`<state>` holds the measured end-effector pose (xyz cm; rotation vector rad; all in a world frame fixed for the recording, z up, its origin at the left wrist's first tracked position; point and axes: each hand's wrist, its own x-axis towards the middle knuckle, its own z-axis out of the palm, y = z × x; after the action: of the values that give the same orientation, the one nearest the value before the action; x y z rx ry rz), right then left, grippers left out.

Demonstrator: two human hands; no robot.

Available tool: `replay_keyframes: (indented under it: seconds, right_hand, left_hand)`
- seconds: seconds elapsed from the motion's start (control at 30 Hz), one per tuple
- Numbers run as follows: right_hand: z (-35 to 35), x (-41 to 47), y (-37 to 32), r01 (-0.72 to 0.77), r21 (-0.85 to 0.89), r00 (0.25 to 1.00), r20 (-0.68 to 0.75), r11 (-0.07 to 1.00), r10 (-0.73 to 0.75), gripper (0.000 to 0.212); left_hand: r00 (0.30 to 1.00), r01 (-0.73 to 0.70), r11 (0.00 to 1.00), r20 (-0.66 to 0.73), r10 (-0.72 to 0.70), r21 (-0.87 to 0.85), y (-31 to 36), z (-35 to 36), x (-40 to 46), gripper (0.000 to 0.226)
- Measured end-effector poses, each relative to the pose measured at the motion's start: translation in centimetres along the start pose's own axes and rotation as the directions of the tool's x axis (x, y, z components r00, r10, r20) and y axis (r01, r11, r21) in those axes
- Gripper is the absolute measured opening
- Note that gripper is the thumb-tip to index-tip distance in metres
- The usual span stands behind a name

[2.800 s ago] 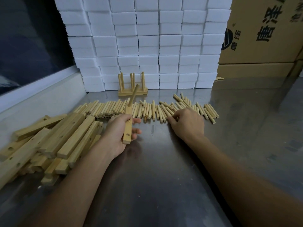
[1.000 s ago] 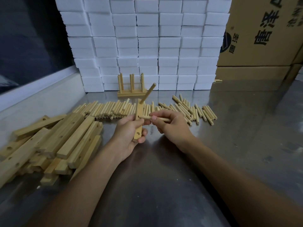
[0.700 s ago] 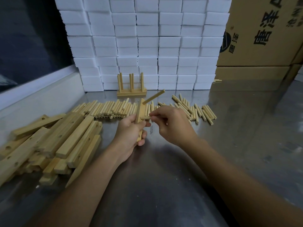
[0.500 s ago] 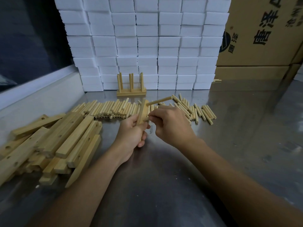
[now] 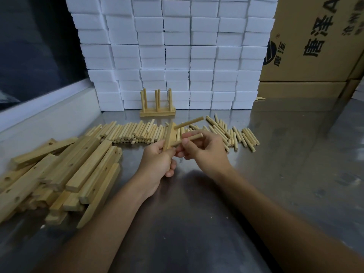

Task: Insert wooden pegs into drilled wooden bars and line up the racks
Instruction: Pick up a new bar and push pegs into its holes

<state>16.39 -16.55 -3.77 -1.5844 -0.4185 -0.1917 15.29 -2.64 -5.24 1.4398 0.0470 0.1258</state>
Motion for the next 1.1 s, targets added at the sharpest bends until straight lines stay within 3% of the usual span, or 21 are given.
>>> replay_keyframes:
  seconds: [0.1, 0.3, 0.57, 0.7, 0.9, 1.1]
  right_hand:
    - [0.5, -0.1, 0.2, 0.036, -0.013, 0.999, 0.02, 0.999, -0.036, 0.009]
    - [-0.2, 0.1, 0.8, 0.094, -0.09, 0.995, -0.016, 0.991, -0.096, 0.017]
    - [0.2, 0.2, 1.0, 0.108, -0.111, 0.994, -0.004, 0.988, -0.109, 0.01]
    - [0.4, 0.1, 1.0, 0.122, -0.141, 0.99, -0.049, 0.983, -0.13, 0.007]
    - [0.0, 0.4, 1.1, 0.142, -0.133, 0.978, -0.136, 0.981, -0.16, 0.009]
    - [0.0, 0.5, 1.1, 0.165, -0.155, 0.976, -0.118, 0.974, -0.184, 0.009]
  left_hand:
    - [1.0, 0.025, 1.0, -0.008, -0.025, -0.011, 0.1, -0.2, 0.1, 0.02]
    - [0.999, -0.001, 0.988, -0.051, 0.009, 0.154, -0.5, 0.2, 0.1, 0.021]
    - [1.0, 0.003, 0.99, -0.029, 0.001, 0.14, -0.3, 0.1, 0.0, 0.023]
    - [0.999, 0.018, 1.0, 0.031, -0.019, 0.026, 0.3, 0.1, -0.3, 0.022]
    - [0.973, 0.155, 0.982, 0.187, -0.132, -0.112, 1.5, -0.1, -0.6, 0.029]
    - [0.973, 0.192, 0.976, 0.152, -0.175, -0.104, 1.4, -0.6, -0.5, 0.029]
